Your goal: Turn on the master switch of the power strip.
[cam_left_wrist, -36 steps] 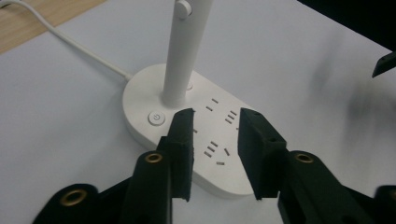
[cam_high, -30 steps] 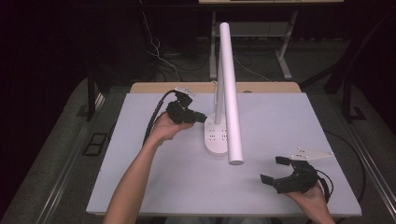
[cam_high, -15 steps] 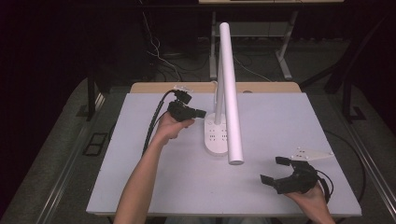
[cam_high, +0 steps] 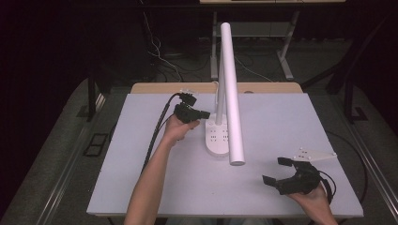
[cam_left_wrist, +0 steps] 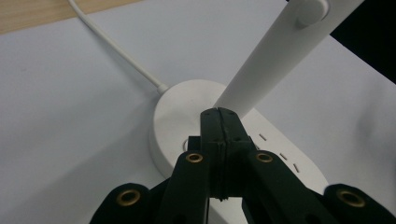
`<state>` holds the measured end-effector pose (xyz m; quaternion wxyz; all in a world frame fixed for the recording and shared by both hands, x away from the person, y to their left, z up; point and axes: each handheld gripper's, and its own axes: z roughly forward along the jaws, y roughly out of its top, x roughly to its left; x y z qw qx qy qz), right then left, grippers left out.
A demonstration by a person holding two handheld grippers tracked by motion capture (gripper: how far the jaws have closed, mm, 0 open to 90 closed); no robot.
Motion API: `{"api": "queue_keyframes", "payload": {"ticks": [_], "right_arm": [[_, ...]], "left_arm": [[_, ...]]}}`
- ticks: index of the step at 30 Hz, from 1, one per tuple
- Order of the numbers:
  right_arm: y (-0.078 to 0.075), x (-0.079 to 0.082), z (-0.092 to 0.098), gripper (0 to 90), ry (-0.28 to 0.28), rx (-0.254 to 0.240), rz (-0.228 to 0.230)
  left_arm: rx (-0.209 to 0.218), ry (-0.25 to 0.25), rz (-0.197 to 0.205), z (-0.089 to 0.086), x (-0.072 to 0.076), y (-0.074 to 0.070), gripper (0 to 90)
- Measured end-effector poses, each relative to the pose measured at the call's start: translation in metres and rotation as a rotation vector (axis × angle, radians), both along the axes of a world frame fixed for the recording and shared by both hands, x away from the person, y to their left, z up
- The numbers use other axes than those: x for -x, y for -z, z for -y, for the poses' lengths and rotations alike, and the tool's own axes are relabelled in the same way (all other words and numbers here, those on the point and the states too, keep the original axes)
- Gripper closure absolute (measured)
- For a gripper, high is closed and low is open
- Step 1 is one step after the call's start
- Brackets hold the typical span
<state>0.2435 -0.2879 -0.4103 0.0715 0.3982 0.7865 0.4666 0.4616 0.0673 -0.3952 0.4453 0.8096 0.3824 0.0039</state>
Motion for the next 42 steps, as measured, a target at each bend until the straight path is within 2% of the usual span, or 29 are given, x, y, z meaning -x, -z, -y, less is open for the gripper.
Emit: {"api": "queue_keyframes", "payload": {"ticks": [7, 8, 9, 14, 23, 31, 36, 37, 42], "right_arm": [[0.000, 0.000, 0.002, 0.4, 0.008, -0.003, -0.003], [0.000, 0.000, 0.002, 0.4, 0.007, -0.002, -0.003], [0.000, 0.000, 0.002, 0.4, 0.007, -0.001, -0.004], [0.001, -0.001, 0.003, 0.4, 0.010, -0.002, 0.000], [0.001, -0.001, 0.003, 0.5, 0.006, 0.003, -0.001], [0.001, -0.001, 0.004, 0.5, 0.011, 0.005, -0.006], [0.001, -0.001, 0.004, 0.4, 0.015, 0.003, -0.008], [0.001, -0.001, 0.004, 0.4, 0.014, 0.003, -0.008], [0.001, -0.001, 0.005, 0.4, 0.015, 0.004, -0.008]], "left_arm": [[0.030, -0.018, -0.010, 0.004, -0.002, 0.006, 89.9], [0.018, -0.005, -0.004, 0.003, -0.003, 0.007, 89.9], [0.034, -0.019, -0.007, 0.005, -0.003, 0.008, 89.9], [0.053, -0.047, -0.016, 0.006, -0.006, 0.013, 89.9], [0.054, -0.050, -0.032, 0.010, -0.008, 0.023, 89.9], [0.040, -0.049, -0.032, 0.013, -0.008, 0.029, 89.9], [0.013, -0.055, -0.016, 0.018, -0.007, 0.031, 89.9], [-0.004, -0.054, -0.012, 0.019, -0.006, 0.031, 89.9], [0.004, -0.047, -0.022, 0.020, -0.006, 0.033, 90.0]]}}
